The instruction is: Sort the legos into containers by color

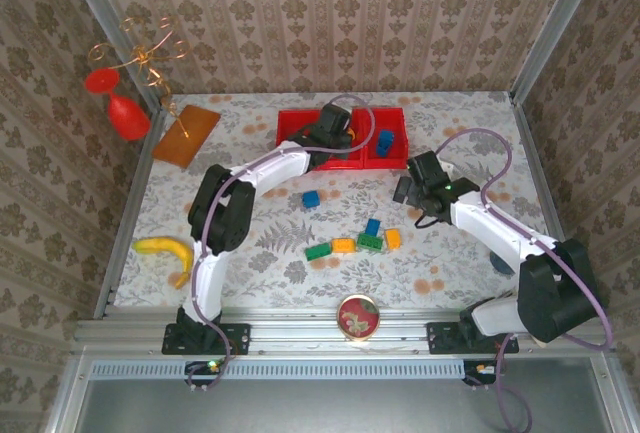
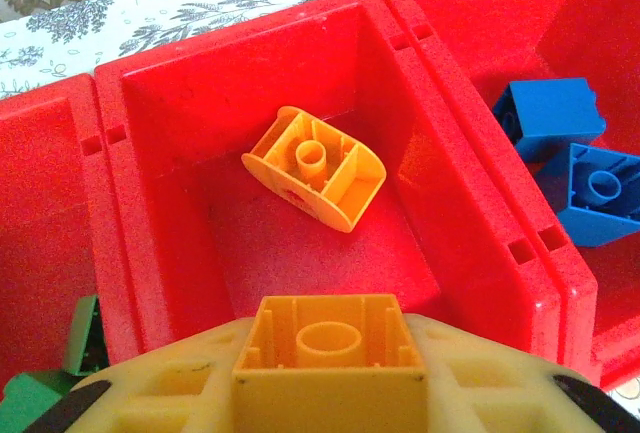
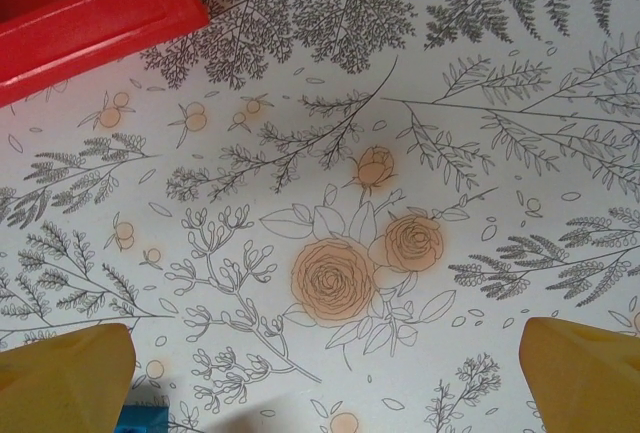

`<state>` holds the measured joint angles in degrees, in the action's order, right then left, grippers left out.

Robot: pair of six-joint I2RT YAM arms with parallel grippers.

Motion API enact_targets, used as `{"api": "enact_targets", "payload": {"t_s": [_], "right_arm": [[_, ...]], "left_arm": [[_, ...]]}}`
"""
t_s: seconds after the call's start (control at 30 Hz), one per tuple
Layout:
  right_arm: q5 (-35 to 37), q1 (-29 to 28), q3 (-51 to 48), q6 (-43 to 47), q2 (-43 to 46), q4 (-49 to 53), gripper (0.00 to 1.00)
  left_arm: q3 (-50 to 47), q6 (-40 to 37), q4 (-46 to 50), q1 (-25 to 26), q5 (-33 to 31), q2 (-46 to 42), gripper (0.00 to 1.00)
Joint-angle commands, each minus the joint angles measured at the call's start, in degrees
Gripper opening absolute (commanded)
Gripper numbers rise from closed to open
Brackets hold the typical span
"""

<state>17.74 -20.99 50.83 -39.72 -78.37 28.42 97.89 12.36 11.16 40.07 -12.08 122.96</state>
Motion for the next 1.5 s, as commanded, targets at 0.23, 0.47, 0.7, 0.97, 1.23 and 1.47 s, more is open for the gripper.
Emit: {"api": "enact_targets", "payload": {"t_s": [0.23, 0.47, 0.7, 0.97, 1.23, 1.47], "right_arm": [[-1.13, -3.92, -0.97, -1.85, -0.50, 0.29, 1.00], [-1.09, -8.32, 2.02, -1.90, -2.54, 3.98, 1.00], [-1.74, -12.58, 5.81, -2.54, -4.58, 7.61, 0.90], [-4.06, -16.80, 9.33, -5.00, -9.26, 10.32, 0.76], [-6.22, -19.70, 12.23, -7.68, -14.72, 10.98, 0.67], [-7.37, -20.29, 14.08, -8.46, -17.75, 11.54, 0.62]], "left_arm": [[3.23, -0.32, 1.91, -0.35, -0.94, 0.80, 0.52], [2.73, 0.33, 2.95, -0.37, -0.47, -2.34, 0.57], [-3.09, 2.34, 1.71, -0.29, 0.46, -9.80, 0.71], [-16.76, 5.22, -2.42, -0.49, -2.70, -21.94, 1.00], [-32.63, 9.63, -5.30, -1.77, -5.41, -33.18, 1.00], [-44.91, 12.97, -5.18, -4.67, -6.72, -42.78, 1.00]]}}
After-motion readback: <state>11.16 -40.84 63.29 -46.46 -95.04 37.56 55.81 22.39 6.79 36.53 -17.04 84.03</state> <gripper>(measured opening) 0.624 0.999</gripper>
